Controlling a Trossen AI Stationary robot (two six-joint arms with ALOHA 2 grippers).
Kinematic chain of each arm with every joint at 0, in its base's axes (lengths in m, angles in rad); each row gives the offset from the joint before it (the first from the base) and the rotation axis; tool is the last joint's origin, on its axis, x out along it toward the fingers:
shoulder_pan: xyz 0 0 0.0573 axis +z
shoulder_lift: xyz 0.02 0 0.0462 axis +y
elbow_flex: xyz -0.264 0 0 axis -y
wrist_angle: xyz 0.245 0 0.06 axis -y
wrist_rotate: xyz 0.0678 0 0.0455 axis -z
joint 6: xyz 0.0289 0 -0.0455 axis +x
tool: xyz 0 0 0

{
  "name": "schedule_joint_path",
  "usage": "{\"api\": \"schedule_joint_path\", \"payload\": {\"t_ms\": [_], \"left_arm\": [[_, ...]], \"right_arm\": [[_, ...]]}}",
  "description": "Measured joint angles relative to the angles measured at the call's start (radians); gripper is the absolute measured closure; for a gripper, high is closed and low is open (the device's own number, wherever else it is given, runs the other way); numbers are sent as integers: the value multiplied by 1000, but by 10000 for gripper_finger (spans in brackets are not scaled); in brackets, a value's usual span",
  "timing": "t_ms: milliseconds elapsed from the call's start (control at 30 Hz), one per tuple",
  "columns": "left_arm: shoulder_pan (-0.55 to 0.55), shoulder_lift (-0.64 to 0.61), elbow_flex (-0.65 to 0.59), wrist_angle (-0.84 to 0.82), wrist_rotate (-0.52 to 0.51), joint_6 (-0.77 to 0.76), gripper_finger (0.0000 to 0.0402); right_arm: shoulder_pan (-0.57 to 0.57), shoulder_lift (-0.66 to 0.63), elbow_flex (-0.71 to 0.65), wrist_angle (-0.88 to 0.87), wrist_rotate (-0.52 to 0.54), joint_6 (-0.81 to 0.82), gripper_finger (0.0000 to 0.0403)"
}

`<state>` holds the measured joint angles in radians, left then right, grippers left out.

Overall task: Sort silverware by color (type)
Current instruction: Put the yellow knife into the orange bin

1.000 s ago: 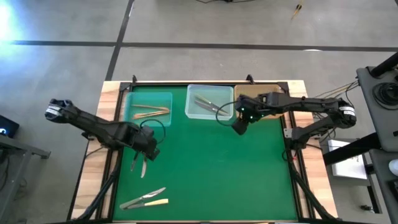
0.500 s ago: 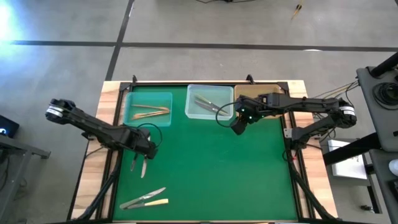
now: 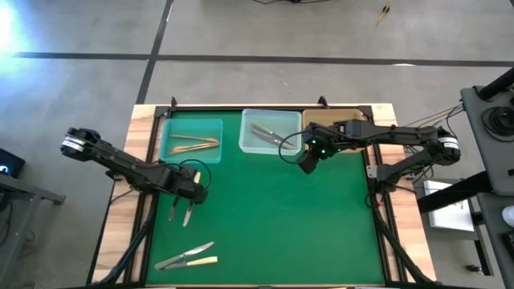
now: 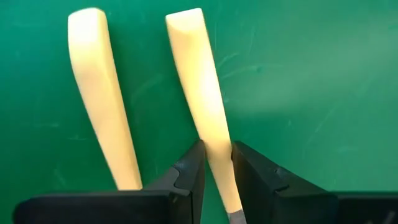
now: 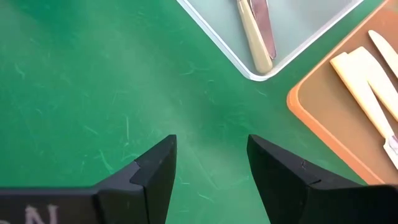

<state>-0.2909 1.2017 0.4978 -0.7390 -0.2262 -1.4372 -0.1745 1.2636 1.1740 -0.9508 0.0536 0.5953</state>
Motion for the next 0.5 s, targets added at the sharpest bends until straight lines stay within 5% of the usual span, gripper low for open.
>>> {"api": "schedule_joint_path", "payload": {"t_ms": [500], "left_arm": [[2,191,72,-44,-20,-36,367]], "right_arm": [[0,0,0,1,-2,-3,216]]}}
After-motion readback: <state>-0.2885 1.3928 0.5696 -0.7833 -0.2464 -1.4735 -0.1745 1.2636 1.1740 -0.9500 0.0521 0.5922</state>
